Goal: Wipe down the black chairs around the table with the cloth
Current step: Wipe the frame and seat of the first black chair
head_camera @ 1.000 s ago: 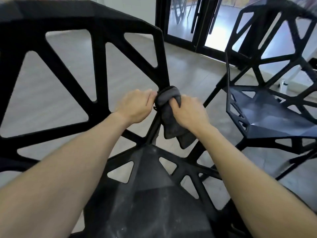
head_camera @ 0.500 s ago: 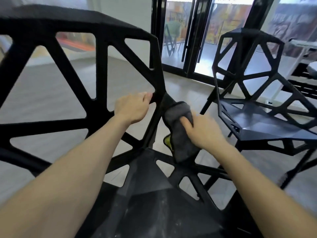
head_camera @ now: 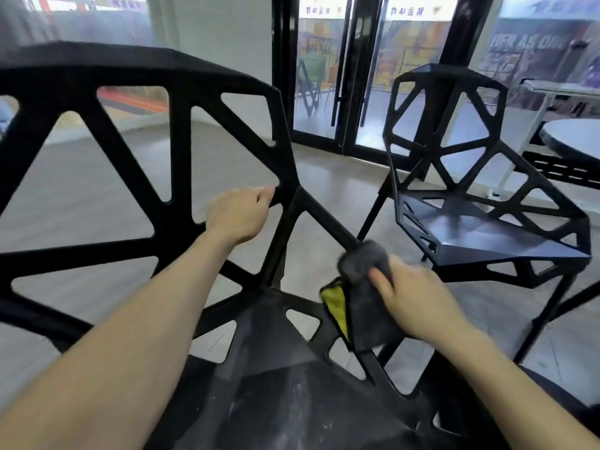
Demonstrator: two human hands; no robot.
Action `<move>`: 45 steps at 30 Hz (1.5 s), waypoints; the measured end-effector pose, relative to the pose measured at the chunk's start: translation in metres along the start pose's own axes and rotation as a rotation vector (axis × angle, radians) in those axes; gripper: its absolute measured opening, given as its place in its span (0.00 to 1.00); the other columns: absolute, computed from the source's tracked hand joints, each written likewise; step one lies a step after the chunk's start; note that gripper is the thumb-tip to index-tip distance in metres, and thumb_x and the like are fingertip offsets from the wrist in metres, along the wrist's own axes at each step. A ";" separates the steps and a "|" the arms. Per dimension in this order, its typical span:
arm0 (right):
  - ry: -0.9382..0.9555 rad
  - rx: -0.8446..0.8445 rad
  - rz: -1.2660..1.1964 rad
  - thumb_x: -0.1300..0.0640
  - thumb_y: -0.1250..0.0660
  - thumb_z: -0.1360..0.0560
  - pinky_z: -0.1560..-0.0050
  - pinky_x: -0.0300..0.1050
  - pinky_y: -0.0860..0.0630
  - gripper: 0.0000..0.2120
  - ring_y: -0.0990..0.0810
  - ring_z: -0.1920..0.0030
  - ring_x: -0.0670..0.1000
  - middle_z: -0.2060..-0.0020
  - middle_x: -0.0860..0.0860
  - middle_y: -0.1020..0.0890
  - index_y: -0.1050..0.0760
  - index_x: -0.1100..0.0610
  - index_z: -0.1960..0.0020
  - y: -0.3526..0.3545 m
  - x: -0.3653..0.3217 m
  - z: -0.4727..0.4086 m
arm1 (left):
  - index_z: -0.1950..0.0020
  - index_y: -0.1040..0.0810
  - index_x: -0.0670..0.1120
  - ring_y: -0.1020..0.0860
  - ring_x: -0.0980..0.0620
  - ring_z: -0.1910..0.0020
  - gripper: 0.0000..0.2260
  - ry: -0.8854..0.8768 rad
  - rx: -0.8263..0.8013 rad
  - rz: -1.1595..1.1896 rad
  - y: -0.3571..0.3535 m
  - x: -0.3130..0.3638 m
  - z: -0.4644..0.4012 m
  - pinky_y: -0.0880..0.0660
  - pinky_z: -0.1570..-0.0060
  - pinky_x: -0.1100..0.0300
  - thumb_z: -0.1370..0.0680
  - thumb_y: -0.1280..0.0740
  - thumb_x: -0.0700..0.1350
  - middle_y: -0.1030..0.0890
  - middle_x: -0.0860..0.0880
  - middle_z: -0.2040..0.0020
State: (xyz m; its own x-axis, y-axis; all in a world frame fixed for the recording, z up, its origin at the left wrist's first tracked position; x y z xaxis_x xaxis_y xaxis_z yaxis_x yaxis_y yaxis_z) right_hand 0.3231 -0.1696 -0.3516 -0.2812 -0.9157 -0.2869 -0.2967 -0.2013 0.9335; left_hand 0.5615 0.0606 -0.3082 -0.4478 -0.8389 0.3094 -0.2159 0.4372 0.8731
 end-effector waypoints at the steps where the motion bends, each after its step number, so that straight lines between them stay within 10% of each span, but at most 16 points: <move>1: -0.025 -0.014 0.029 0.37 0.46 0.16 0.60 0.55 0.33 0.18 0.18 0.52 0.65 0.55 0.56 0.16 0.33 0.52 0.50 0.000 0.015 0.018 | 0.63 0.31 0.57 0.24 0.44 0.56 0.21 0.004 0.014 -0.002 0.000 -0.001 0.001 0.31 0.56 0.50 0.12 0.51 0.56 0.20 0.52 0.58; 11: 0.170 0.009 -0.087 0.45 0.46 0.12 0.55 0.53 0.27 0.20 0.19 0.49 0.62 0.51 0.58 0.19 0.22 0.59 0.41 -0.010 -0.128 -0.149 | 0.62 0.30 0.54 0.22 0.40 0.55 0.23 0.017 0.088 -0.036 -0.008 -0.006 -0.006 0.30 0.57 0.49 0.13 0.53 0.60 0.19 0.50 0.58; 19: -0.110 -0.015 -0.070 0.37 0.45 0.17 0.58 0.56 0.29 0.20 0.17 0.51 0.66 0.55 0.55 0.17 0.32 0.54 0.49 0.000 0.045 0.051 | 0.57 0.25 0.54 0.22 0.41 0.54 0.23 0.034 0.078 -0.099 -0.006 -0.006 -0.003 0.30 0.55 0.48 0.12 0.54 0.60 0.17 0.49 0.57; 24: 0.045 -0.071 -0.014 0.39 0.44 0.14 0.55 0.54 0.32 0.21 0.19 0.43 0.68 0.44 0.62 0.17 0.29 0.58 0.40 -0.010 -0.009 -0.026 | 0.35 0.25 0.48 0.23 0.36 0.41 0.21 0.057 -0.085 -0.083 -0.009 0.004 -0.001 0.27 0.43 0.42 0.12 0.52 0.58 0.19 0.40 0.38; 28: 0.103 -0.068 -0.061 0.37 0.44 0.14 0.55 0.54 0.31 0.26 0.18 0.45 0.67 0.45 0.62 0.17 0.28 0.61 0.37 -0.019 -0.046 -0.081 | 0.15 0.43 0.37 0.42 0.35 0.16 0.33 -0.264 0.057 -0.181 -0.021 0.059 0.044 0.43 0.17 0.39 0.18 0.40 0.47 0.39 0.36 0.16; 33: -0.021 -0.119 -0.091 0.34 0.44 0.16 0.52 0.57 0.28 0.25 0.19 0.45 0.67 0.47 0.62 0.17 0.29 0.56 0.44 -0.019 0.019 -0.020 | 0.13 0.43 0.43 0.54 0.43 0.12 0.35 -0.639 -0.150 -0.107 -0.052 0.119 0.076 0.58 0.14 0.47 0.21 0.40 0.41 0.45 0.43 0.12; 39: -0.405 -0.228 -0.538 0.29 0.42 0.19 0.39 0.55 0.23 0.28 0.19 0.39 0.59 0.41 0.55 0.18 0.30 0.52 0.36 -0.048 0.093 0.118 | 0.18 0.38 0.47 0.59 0.45 0.12 0.44 -0.580 -0.169 -0.089 -0.068 0.120 0.073 0.59 0.15 0.41 0.23 0.40 0.76 0.42 0.48 0.17; 45: -0.442 0.013 -0.481 0.27 0.29 0.28 0.47 0.51 0.20 0.37 0.17 0.41 0.60 0.42 0.55 0.16 0.26 0.54 0.34 -0.031 0.078 0.052 | 0.23 0.32 0.44 0.46 0.41 0.14 0.33 -0.613 -0.078 -0.122 -0.064 0.122 0.066 0.51 0.15 0.39 0.22 0.25 0.57 0.32 0.45 0.24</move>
State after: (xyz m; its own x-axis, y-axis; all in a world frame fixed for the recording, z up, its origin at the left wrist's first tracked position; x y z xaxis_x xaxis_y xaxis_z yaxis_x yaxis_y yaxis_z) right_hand 0.2626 -0.2166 -0.4139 -0.4622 -0.4947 -0.7360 -0.4929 -0.5466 0.6769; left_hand 0.4637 -0.0482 -0.3511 -0.8450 -0.5327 -0.0465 -0.2433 0.3055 0.9206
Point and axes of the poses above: each hand's wrist, its own z-axis away from the middle knuckle, its own y-axis out of the back of the hand, x = y × z, the point moved 7 cm from there along -z, towards the middle knuckle
